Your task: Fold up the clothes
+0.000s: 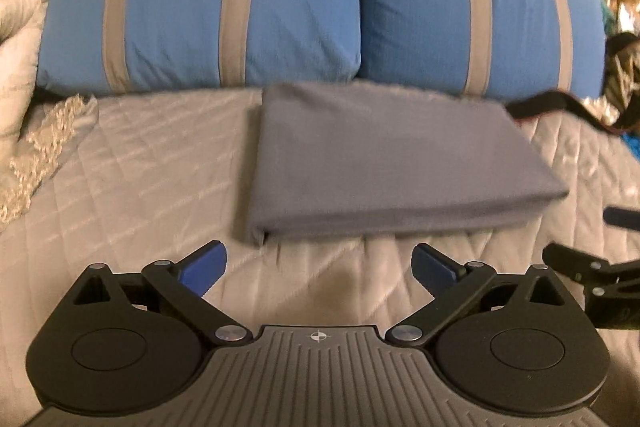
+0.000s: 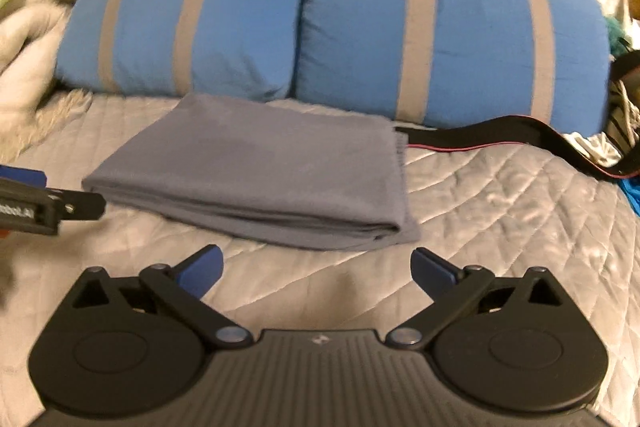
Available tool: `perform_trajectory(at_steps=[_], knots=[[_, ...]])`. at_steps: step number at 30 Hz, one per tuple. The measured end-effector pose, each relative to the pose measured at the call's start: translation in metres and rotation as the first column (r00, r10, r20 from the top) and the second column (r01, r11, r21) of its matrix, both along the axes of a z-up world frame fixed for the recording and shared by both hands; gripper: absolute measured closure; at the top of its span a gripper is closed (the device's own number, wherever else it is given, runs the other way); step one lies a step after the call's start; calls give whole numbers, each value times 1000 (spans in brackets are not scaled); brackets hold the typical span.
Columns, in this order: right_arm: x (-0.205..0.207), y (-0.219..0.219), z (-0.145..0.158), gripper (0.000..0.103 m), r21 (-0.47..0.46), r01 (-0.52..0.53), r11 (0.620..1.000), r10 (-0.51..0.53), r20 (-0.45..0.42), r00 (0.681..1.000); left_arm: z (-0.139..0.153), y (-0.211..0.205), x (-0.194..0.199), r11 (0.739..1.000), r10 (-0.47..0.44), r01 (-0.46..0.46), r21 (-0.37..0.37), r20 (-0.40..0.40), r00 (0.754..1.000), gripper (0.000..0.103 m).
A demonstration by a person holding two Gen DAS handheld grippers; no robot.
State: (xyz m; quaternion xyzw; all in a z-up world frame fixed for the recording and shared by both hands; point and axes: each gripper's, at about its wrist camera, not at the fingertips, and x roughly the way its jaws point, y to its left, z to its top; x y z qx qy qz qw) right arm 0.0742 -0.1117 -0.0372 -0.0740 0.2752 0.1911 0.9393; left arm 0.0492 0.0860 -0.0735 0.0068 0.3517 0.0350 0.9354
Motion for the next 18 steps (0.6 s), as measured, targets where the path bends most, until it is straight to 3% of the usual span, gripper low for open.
perform_trajectory(at_steps=[6,9,13,18], knots=[[7,7,-13,0,-29,-12,1000,10,-88,996,-17,0,8,999,-11,6,-45,-118,993,2],[13,9,-22,0,-41,3,999,-9,-150,989,-21,-4,10,1000,-12,11,-5,-142,990,2],[11,9,-26,0,-45,6,999,-13,-147,989,-23,-11,10,999,-4,11,45,-153,988,1],[9,9,-27,0,-48,8,999,-15,-140,990,-24,-15,7,998,14,-6,55,-141,990,1]])
